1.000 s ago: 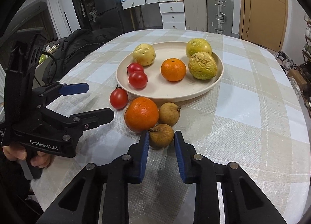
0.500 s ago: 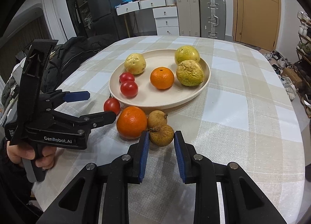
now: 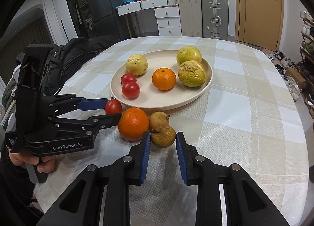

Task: Organize fruits
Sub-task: 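Grasp the last red tomato with the left tool while the right tool grasps a brown fruit, then carry the tomato and brown fruit onto the plate and open both tools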

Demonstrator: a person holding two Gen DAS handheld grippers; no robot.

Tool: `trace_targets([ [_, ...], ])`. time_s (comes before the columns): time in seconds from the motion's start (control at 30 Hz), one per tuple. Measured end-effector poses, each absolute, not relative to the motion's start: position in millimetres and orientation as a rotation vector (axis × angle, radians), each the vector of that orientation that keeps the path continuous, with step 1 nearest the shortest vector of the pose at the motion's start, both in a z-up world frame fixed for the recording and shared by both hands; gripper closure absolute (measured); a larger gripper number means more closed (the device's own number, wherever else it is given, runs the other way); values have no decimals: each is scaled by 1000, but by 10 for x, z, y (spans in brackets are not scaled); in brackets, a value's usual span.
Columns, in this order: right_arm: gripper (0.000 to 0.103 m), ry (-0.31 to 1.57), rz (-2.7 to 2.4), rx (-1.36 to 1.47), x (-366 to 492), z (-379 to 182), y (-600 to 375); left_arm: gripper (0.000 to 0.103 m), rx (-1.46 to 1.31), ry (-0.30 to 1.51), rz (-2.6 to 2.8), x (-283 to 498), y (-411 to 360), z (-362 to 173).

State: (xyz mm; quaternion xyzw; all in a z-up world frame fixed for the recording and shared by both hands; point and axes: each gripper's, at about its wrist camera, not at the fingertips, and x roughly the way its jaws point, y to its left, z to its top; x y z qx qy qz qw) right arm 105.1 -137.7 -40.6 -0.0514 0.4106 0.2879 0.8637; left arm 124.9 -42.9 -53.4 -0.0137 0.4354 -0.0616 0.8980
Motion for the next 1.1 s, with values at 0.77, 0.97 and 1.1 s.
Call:
trace_targets([
  [0.77, 76, 850, 600, -100, 1050, -401, -1401, 76, -63, 853, -179, 1061, -385, -424],
  [0.97, 76, 835, 597, -99, 1030, -371, -1405, 76, -74, 822, -187, 998, -366, -336],
  [1.1, 76, 815, 599, -91, 1014, -336, -1419, 76, -84, 796, -188, 956, -348, -257],
])
